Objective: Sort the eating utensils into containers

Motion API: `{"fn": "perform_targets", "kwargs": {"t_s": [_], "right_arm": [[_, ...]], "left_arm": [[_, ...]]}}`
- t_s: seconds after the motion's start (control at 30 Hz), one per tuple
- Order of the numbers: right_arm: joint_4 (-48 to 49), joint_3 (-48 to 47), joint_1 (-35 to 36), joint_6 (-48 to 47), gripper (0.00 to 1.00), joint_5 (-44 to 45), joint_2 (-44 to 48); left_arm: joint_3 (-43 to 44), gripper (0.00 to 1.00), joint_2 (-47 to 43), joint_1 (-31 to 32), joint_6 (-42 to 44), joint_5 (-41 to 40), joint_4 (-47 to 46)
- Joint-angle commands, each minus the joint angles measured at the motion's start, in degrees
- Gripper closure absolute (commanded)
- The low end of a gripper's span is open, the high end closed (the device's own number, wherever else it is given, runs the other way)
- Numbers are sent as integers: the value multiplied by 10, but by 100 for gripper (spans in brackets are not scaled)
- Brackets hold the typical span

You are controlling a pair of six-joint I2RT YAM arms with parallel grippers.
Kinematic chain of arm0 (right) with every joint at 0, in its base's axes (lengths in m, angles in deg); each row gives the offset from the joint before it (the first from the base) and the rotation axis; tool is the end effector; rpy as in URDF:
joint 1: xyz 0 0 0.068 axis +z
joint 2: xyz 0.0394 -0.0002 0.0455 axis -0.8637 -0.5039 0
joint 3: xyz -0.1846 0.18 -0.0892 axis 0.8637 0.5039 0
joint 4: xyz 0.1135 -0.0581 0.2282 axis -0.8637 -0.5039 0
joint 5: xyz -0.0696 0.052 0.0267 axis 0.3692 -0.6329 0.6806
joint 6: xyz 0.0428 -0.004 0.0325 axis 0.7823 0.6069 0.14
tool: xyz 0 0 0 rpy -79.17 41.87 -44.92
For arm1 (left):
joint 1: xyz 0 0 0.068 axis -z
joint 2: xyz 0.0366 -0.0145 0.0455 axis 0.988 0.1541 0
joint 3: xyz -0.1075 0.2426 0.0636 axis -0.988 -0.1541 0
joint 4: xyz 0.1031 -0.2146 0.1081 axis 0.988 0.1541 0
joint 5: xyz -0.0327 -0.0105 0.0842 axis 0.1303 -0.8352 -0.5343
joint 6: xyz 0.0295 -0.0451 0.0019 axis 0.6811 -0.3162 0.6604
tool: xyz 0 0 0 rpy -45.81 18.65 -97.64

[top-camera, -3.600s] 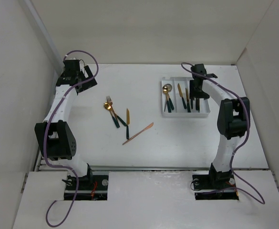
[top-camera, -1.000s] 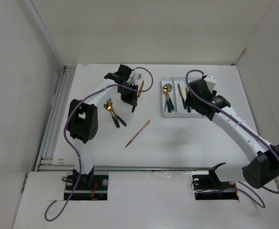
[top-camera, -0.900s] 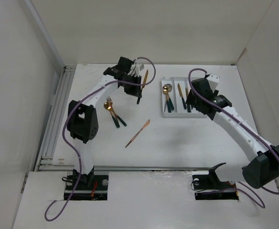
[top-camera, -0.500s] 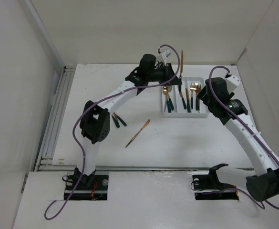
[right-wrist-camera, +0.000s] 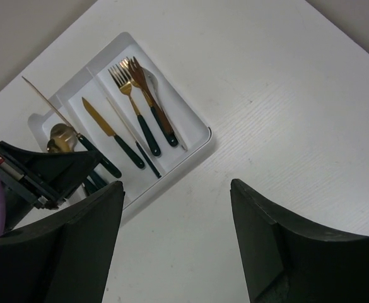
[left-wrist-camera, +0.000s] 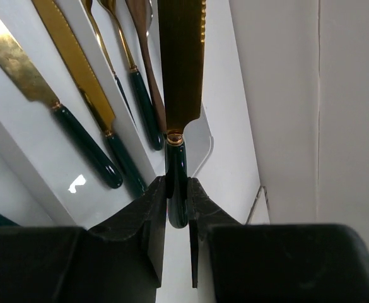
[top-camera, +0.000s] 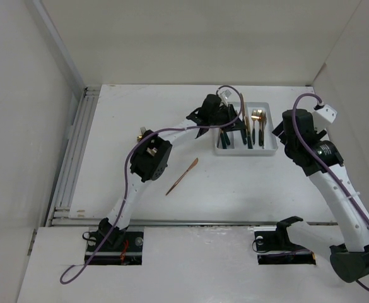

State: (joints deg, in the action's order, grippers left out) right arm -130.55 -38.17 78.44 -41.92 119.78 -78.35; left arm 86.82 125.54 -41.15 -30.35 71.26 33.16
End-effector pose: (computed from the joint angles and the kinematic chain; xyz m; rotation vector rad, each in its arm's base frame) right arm 0.1888 0.0394 0.3820 0.8003 1.8942 -0.1285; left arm 0.4220 -0.3791 0.2013 0.2780 2.0875 -1.5589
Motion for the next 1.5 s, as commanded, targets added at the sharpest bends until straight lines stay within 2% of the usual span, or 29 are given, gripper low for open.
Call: {"fn": "perform_targets", "kwargs": {"t_s": [0.0, 0.1, 0.33, 0.43, 0.57, 0.6, 0.77, 0.93, 1.0, 1.17, 1.2, 1.27, 1.3, 1.33, 1.47], "right_arm": [[-10, 3, -4, 4, 26, 20, 8], [-10, 3, -4, 4, 26, 20, 3], [-10, -3, -4, -20, 26, 25, 3], [-10, -8, -4, -27, 26, 25, 3], [-10, -8, -4, -33, 26, 20, 15], [-10, -8, -4, -39, 26, 20, 15], [-10, -14, -4, -49, 26, 25, 25], [-10, -19, -4, -62, 26, 11, 31], [-4, -19, -4, -76, 26, -25, 31], [33, -8, -4, -92, 26, -97, 10], [33, -8, -4, -84, 22, -119, 10], [38, -8, 2, -56, 17, -133, -4], [38, -8, 19, -43, 5, -133, -4], [38, -8, 28, -29, 1, -133, -11], [30, -19, 100, 44, 1, -107, -53]], "left_arm": [[53, 100, 3, 4, -3, -18, -11], [73, 100, 16, 4, 9, -23, 35], [33, 100, 5, 10, 48, -29, 56], [33, 93, 5, 10, 56, -36, 63], [33, 76, 11, 10, 74, -42, 63], [33, 68, 11, 10, 74, -42, 63], [33, 61, 11, 10, 82, -49, 70], [51, 61, -10, 10, 103, -43, 84], [67, 61, -24, 10, 127, -43, 102], [73, 61, -123, 10, 243, -72, 149], [85, 61, -135, 10, 288, -72, 168], [106, 61, -165, 1, 326, -78, 238], [106, 61, -177, -17, 340, -85, 258], [106, 61, -190, -27, 361, -93, 291], [44, 61, -266, -82, 408, -150, 351]]}}
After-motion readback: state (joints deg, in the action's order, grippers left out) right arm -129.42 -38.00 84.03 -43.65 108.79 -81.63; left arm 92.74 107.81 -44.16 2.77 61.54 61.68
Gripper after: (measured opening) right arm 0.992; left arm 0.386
